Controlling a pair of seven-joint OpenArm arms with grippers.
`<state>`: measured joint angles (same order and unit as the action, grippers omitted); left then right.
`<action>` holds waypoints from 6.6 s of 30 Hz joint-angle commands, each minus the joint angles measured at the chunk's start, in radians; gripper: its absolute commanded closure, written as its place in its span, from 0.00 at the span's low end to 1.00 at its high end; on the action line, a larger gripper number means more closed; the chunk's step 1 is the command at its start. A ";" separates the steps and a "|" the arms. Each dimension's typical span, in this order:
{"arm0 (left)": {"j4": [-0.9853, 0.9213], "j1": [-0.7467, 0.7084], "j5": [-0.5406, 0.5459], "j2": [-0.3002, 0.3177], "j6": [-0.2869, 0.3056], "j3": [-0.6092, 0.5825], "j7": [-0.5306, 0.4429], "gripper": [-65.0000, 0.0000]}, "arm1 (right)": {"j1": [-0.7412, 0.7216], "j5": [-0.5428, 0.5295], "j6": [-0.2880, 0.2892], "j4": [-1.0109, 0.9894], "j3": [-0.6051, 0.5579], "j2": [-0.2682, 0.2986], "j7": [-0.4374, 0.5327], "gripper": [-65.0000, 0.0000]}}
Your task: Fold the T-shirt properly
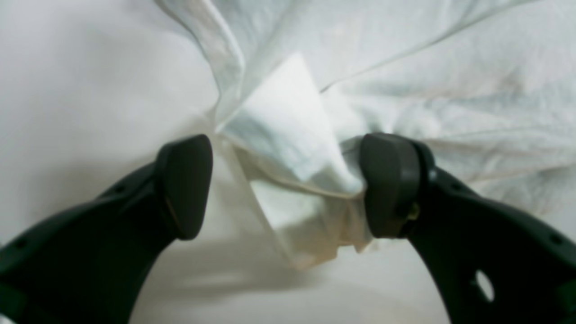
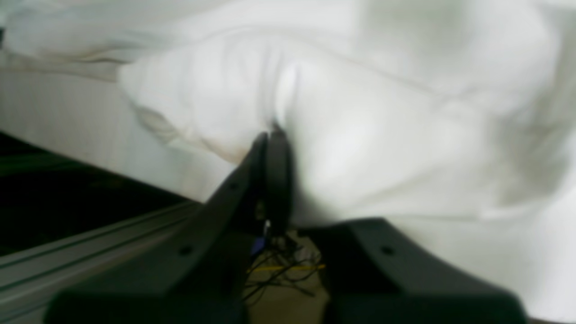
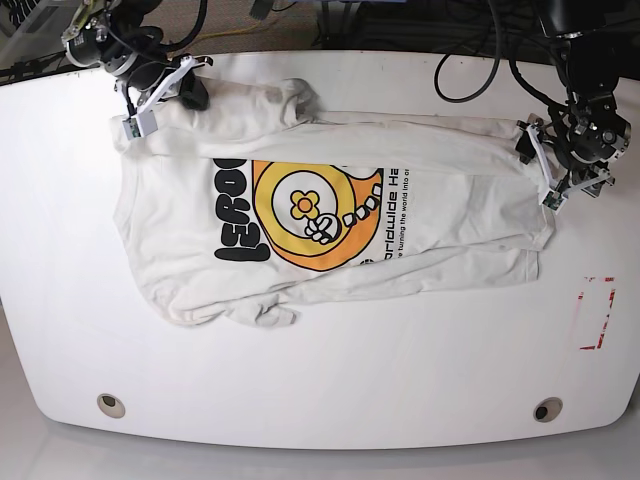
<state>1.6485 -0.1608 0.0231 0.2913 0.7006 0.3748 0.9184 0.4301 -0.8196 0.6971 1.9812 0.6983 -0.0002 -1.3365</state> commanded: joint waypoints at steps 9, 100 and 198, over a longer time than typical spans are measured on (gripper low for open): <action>0.012 0.005 -0.042 0.015 -0.002 0.008 -0.012 0.26 | -0.181 -0.040 0.001 -0.049 0.005 0.131 0.022 1.00; 0.063 -0.291 0.248 0.122 -0.002 0.209 -0.008 0.82 | -0.093 0.237 0.001 -0.205 0.013 0.254 0.102 1.00; 0.104 -0.043 0.234 0.138 -0.002 0.158 0.232 0.74 | -0.095 0.234 0.001 -0.199 0.011 0.208 0.105 1.00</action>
<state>1.7397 -0.2264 0.2649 0.4057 0.7006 0.5243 1.1561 0.3367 -0.5797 0.6998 1.7618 0.7021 0.2016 -1.2415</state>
